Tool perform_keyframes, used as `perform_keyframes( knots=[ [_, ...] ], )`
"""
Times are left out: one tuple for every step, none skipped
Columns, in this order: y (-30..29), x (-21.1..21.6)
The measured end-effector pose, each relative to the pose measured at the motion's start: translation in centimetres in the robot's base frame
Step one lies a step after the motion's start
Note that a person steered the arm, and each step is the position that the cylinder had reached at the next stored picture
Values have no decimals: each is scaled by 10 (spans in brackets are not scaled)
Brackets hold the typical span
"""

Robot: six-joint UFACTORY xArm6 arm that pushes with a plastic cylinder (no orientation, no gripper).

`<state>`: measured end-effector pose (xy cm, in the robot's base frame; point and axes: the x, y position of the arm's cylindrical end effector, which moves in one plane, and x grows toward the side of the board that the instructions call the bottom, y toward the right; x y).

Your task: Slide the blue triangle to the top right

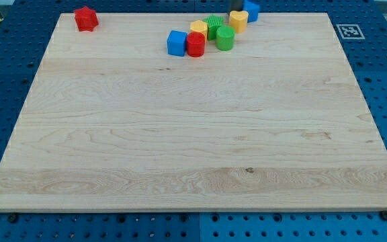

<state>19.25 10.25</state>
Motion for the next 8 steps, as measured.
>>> perform_keyframes(
  knots=[
    [27,0],
    [51,0],
    [72,-1],
    [92,-1],
    [113,-1],
    [131,-1],
    [139,-1],
    [138,-1]
  ],
)
